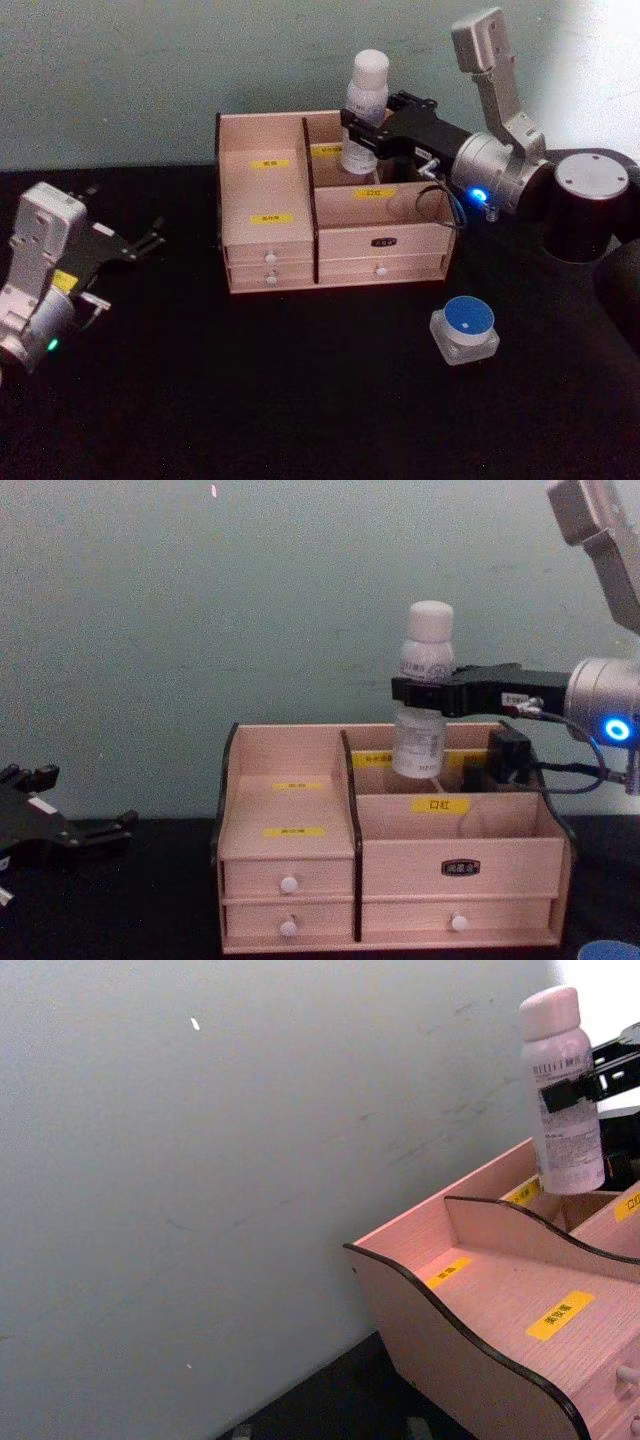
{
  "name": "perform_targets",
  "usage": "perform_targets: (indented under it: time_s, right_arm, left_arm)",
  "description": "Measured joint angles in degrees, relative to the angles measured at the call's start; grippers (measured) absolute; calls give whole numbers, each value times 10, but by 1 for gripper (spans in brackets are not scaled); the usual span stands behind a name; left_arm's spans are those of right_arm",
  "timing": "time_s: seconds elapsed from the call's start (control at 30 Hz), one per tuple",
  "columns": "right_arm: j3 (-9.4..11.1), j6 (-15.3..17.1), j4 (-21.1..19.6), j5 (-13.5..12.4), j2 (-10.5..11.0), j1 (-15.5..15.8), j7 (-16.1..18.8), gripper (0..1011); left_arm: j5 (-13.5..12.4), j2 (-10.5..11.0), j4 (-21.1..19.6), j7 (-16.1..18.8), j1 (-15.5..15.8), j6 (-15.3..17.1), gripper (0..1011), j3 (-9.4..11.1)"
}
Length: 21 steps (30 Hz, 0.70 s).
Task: Pick up the facial cleanser and watermelon frost from the table and place them into the tiered storage box.
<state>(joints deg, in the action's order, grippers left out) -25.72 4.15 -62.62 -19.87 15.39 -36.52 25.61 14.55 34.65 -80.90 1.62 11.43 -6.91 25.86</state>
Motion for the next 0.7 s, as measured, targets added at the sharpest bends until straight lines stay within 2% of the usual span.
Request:
perform_targets:
  time_s: [0.7]
  right_arm:
    - [4, -12, 66, 16, -33, -24, 11, 599]
  left_arm:
    - [0, 0, 0, 0, 0, 0, 1001, 0]
